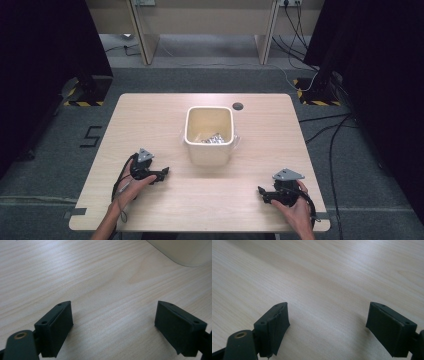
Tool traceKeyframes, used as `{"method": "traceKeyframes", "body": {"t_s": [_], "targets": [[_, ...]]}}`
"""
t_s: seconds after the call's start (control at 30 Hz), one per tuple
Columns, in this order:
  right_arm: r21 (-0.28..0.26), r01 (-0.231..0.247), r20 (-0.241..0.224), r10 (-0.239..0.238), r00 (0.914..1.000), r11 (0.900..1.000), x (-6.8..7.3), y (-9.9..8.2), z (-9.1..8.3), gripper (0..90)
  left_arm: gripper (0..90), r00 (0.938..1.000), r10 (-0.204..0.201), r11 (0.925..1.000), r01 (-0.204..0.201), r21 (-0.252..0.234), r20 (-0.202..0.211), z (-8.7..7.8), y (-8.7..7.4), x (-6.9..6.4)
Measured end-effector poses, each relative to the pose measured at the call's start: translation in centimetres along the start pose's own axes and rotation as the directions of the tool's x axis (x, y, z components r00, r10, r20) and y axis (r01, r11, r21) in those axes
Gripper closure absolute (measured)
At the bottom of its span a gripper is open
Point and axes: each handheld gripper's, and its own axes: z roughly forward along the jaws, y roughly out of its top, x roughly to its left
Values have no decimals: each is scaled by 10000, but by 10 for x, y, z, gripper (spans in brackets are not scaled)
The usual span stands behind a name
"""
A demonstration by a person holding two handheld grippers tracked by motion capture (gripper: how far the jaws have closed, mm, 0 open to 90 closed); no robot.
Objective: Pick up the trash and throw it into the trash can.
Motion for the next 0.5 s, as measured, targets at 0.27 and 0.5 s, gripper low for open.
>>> {"method": "traceKeyframes", "body": {"t_s": [0.27, 0.5], "targets": [[-39, 116, 133, -115, 9998, 9999, 3, -1, 0, 168, 140, 10000, -1, 10000, 1, 1, 1, 0, 0, 0], [-305, -259, -66, 257, 9996, 9992, 2, -6, 1, 165, 140, 10000, -2, 10000, 2, -1, 0, 0, 0, 0]]}}
